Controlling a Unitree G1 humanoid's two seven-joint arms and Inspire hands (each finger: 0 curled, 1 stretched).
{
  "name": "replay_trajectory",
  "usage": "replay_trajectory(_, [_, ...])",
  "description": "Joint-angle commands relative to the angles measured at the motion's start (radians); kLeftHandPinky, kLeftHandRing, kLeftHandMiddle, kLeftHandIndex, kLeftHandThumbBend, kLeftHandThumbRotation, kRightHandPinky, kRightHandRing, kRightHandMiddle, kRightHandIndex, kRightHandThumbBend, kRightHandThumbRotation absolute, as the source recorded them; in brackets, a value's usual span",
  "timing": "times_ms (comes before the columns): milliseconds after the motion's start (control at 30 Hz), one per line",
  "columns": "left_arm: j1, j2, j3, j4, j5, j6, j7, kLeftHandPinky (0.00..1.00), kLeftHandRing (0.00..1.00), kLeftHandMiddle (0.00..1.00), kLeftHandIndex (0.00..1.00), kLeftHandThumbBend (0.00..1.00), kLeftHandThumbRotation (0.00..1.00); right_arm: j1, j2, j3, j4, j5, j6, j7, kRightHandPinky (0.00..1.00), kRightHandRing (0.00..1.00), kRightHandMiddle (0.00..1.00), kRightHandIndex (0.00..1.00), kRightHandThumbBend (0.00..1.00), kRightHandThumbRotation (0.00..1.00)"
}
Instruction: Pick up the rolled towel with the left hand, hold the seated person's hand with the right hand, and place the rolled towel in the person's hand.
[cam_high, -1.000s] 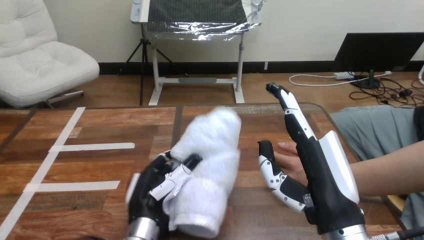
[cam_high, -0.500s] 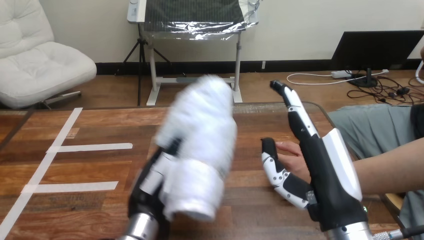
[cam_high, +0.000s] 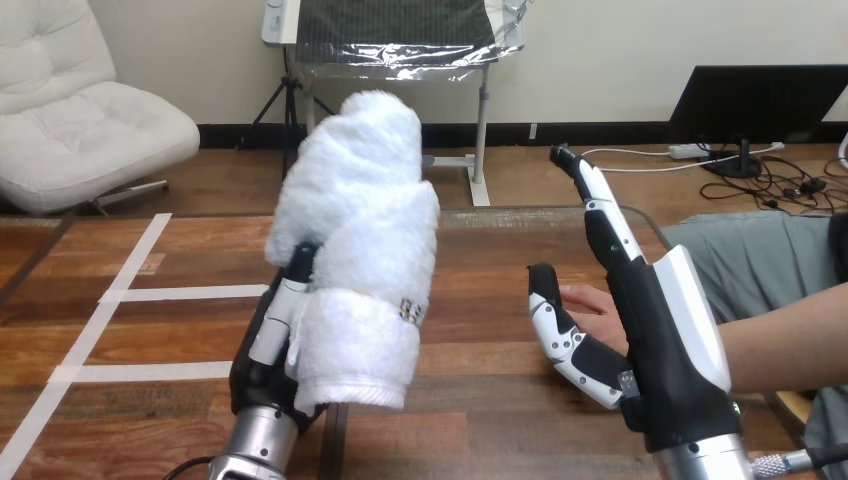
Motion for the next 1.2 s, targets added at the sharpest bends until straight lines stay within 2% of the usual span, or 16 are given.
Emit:
replay_trajectory(0, [-0.042, -0.084, 0.001, -0.052, -0.009, 0.017, -0.028, 0.24, 0.34, 0.41, 0.48, 0.74, 0.0, -0.06, -0.002, -0.014, -0.044, 0.004, 0.013, 0.004, 1.0, 1.0, 1.0, 0.98, 0.05, 0.0])
replay_trajectory(267, [-0.043, -0.086, 0.007, -0.053, -0.009, 0.03, -0.034, 0.24, 0.34, 0.41, 0.48, 0.74, 0.0, -0.065, -0.003, -0.021, -0.047, 0.01, 0.019, 0.002, 1.0, 1.0, 1.0, 0.98, 0.07, 0.0])
replay_trajectory(733, [-0.035, -0.089, 0.002, -0.075, -0.001, 0.034, -0.028, 0.25, 0.34, 0.41, 0.48, 0.75, 0.0, -0.074, -0.025, -0.051, -0.057, -0.01, 0.036, 0.011, 1.0, 1.0, 1.0, 0.97, 0.18, 0.0])
replay_trajectory(1033, [-0.017, -0.094, -0.006, -0.12, -0.013, 0.056, -0.02, 0.25, 0.34, 0.41, 0.48, 0.77, 0.0, -0.079, -0.049, -0.079, -0.078, -0.02, 0.07, 0.034, 1.0, 1.0, 1.0, 0.95, 0.26, 0.0])
replay_trajectory(1167, [-0.011, -0.097, -0.01, -0.14, -0.013, 0.061, -0.024, 0.25, 0.34, 0.41, 0.48, 0.77, 0.0, -0.086, -0.076, -0.096, -0.097, -0.045, 0.115, 0.063, 1.0, 1.0, 1.0, 0.95, 0.31, 0.0])
